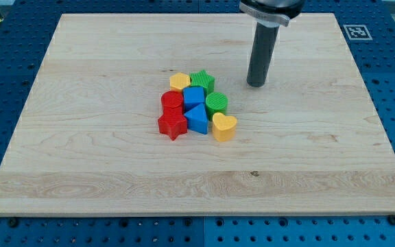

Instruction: Push the group of blocks slightly right

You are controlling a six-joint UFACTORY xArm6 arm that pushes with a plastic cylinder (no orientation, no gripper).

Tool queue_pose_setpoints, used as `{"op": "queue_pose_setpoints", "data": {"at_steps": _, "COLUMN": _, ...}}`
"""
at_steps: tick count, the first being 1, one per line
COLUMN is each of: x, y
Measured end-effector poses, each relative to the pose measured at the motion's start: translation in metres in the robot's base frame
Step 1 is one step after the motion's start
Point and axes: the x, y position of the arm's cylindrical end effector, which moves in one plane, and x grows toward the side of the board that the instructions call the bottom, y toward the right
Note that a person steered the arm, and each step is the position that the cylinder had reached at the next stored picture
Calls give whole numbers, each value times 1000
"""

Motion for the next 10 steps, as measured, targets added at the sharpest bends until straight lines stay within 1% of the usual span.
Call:
{"op": "queue_pose_setpoints", "data": {"at_steps": 1, "x": 34, "y": -5}}
{"op": "queue_pose_setpoints", "data": {"at_steps": 2, "x": 34, "y": -6}}
{"op": "queue_pose_setpoints", "data": {"at_steps": 4, "x": 41, "y": -45}}
{"op": "queue_pose_setpoints", "data": {"at_steps": 5, "x": 42, "y": -33}}
{"op": "queue_pose_setpoints", "data": {"at_steps": 6, "x": 55, "y": 25}}
{"op": "queue_pose_setpoints", "data": {"at_steps": 7, "x": 103, "y": 8}}
{"op": "queue_pose_setpoints", "data": {"at_steps": 8, "x": 141, "y": -35}}
{"op": "queue_pose_setpoints", "data": {"at_steps": 9, "x": 163, "y": -76}}
{"op": "queue_pose_setpoints", "data": {"at_steps": 10, "x": 154, "y": -114}}
